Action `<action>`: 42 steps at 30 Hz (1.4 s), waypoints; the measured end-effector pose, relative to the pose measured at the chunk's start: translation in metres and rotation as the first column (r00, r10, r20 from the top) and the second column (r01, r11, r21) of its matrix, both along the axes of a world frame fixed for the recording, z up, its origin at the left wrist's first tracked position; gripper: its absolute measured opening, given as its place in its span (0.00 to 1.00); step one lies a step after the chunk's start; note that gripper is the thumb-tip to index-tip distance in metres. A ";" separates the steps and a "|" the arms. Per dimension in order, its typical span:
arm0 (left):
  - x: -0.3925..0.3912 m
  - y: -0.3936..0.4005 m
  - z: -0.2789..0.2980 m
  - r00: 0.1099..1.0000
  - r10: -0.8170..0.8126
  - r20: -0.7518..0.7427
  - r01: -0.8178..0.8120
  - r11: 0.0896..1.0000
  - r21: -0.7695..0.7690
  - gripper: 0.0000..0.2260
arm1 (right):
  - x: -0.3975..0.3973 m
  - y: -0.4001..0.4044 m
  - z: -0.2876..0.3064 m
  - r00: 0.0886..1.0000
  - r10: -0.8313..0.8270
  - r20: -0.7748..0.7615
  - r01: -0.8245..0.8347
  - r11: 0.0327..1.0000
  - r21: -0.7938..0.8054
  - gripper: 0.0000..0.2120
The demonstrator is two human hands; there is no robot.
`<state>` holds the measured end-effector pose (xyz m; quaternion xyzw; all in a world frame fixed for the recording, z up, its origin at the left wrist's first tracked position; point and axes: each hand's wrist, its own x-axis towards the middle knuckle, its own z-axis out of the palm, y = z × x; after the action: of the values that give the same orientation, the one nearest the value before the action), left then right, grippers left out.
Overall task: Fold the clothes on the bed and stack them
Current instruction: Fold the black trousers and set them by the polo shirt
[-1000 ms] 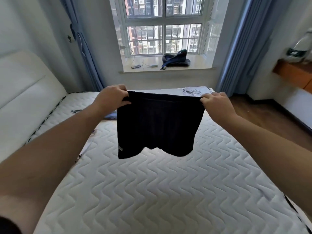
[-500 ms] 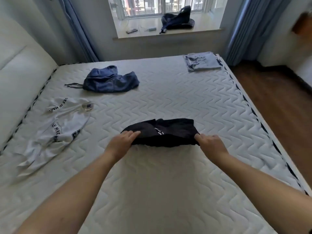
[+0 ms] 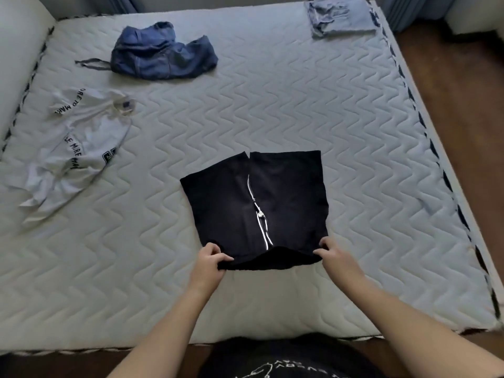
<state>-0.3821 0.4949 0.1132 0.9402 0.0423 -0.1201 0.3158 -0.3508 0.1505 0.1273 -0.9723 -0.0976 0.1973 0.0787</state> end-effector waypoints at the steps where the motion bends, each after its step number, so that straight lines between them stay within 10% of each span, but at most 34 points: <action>1: -0.004 0.001 0.000 1.000 -0.012 0.009 0.012 1.000 -0.012 0.14 | -0.004 0.001 -0.002 1.000 -0.016 0.017 0.015 0.999 0.051 0.06; 6: -0.008 0.000 0.012 0.987 -0.157 -0.016 0.157 0.987 -0.035 0.13 | -0.015 0.009 0.000 0.990 0.096 0.104 -0.101 0.994 0.043 0.19; 15: 0.017 -0.028 0.063 0.968 -0.249 -0.041 0.244 0.963 -0.112 0.19 | -0.012 0.007 -0.020 0.996 0.077 -0.049 -0.087 0.961 -0.263 0.09; 23: 0.022 -0.047 0.085 0.987 -0.075 -0.144 0.013 0.920 -0.391 0.18 | -0.012 0.026 -0.020 0.983 0.070 -0.171 -0.090 0.990 -0.108 0.34; 33: 0.022 -0.044 0.093 0.987 -0.072 -0.143 0.012 0.923 -0.384 0.16 | -0.011 0.052 -0.002 1.000 -0.001 -0.027 0.008 0.974 0.227 0.13; 42: 0.057 -0.029 0.115 1.000 -0.009 0.028 0.015 0.976 -0.220 0.15 | 0.000 0.042 0.056 0.959 0.155 -0.236 -0.021 0.872 0.489 0.11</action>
<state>-0.3250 0.4655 0.2279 0.9013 0.0190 -0.1132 0.4177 -0.3503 0.1927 0.1829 -0.8808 -0.1767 0.2997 0.3212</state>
